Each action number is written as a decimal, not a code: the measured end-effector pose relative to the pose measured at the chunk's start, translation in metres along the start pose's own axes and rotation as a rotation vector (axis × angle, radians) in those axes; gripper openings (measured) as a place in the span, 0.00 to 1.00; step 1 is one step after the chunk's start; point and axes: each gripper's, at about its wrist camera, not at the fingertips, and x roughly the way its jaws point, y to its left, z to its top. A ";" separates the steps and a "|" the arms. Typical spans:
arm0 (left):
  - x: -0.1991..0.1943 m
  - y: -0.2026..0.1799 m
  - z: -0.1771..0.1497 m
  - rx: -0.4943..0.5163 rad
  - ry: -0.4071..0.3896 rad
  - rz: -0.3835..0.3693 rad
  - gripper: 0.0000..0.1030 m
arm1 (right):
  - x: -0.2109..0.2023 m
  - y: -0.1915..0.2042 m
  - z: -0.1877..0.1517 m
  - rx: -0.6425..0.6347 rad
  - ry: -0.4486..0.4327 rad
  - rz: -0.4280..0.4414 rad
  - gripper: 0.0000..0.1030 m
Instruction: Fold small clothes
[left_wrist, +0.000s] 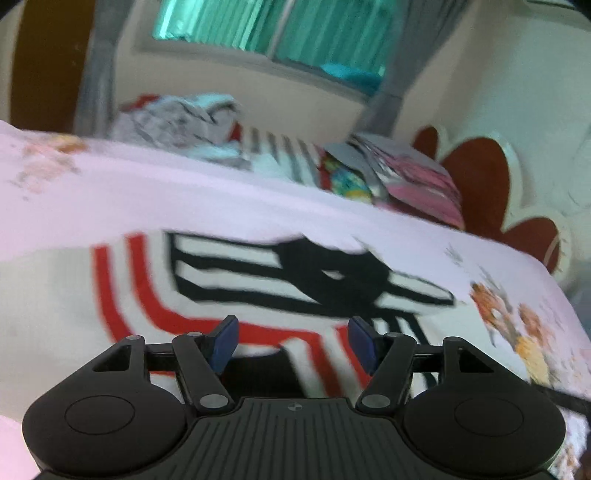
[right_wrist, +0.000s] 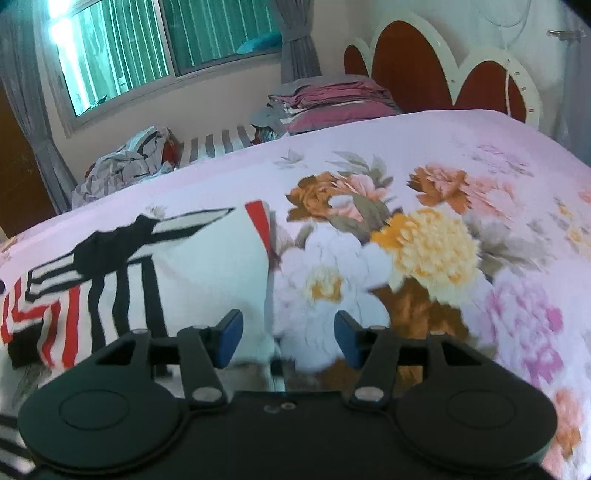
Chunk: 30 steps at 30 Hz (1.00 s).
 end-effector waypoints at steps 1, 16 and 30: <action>0.006 -0.006 -0.003 0.011 0.018 -0.010 0.62 | 0.008 0.001 0.006 0.006 0.005 0.008 0.52; 0.044 0.001 -0.031 0.038 0.130 -0.024 0.62 | 0.129 0.025 0.066 0.005 0.127 0.071 0.35; 0.040 -0.002 -0.026 0.047 0.115 0.034 0.62 | 0.108 0.030 0.062 -0.065 0.017 -0.036 0.20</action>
